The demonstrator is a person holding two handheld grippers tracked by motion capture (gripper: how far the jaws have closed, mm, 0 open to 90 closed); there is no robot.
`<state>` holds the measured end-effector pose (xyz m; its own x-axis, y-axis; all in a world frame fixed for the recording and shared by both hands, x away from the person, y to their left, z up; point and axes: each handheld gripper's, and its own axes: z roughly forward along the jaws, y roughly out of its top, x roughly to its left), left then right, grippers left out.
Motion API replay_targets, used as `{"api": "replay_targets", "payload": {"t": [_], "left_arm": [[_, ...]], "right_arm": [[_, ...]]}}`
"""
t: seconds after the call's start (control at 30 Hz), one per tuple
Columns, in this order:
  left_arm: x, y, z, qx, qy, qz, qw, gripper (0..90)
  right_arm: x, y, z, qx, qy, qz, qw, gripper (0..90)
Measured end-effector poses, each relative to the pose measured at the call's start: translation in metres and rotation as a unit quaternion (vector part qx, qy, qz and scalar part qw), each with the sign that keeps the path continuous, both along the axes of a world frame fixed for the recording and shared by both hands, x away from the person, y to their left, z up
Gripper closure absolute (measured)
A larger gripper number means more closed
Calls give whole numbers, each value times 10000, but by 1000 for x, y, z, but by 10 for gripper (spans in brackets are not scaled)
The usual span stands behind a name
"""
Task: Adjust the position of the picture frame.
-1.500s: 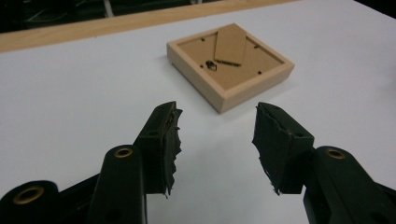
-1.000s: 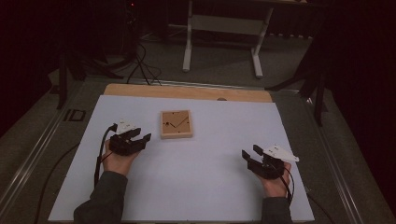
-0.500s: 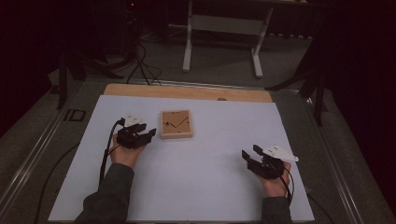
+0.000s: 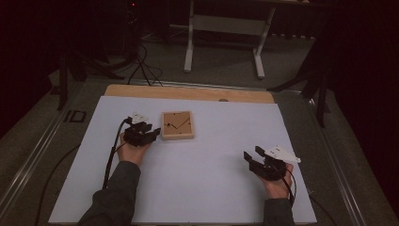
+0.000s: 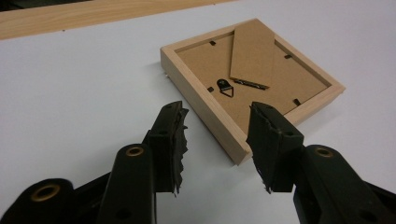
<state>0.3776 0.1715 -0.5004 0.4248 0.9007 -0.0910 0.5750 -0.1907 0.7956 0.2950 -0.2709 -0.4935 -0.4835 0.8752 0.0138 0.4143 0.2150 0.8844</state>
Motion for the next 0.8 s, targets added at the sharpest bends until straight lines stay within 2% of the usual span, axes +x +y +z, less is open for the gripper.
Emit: {"api": "replay_targets", "payload": {"t": [0.13, 0.47, 0.57, 0.77, 0.8], "left_arm": [[6, -6, -2, 82, 18, -22, 10000, 569], [17, -18, -10, -25, 187, 39, 9998, 575], [20, -24, -14, 65, 256, -1, 9997, 581], [24, -24, -19, 71, 368, 55, 9993, 614], [24, -23, -19, 12, 400, 57, 9992, 626]], "right_arm": [[0, 0, 0, 0, -6, 0, 10000, 439], [1, 0, 0, -24, -5, 11, 10000, 438], [1, -1, 0, -20, 10, 6, 10000, 437], [1, -2, 0, -10, -15, -12, 10000, 436], [1, -2, 0, -8, -12, -16, 10000, 435]]}}
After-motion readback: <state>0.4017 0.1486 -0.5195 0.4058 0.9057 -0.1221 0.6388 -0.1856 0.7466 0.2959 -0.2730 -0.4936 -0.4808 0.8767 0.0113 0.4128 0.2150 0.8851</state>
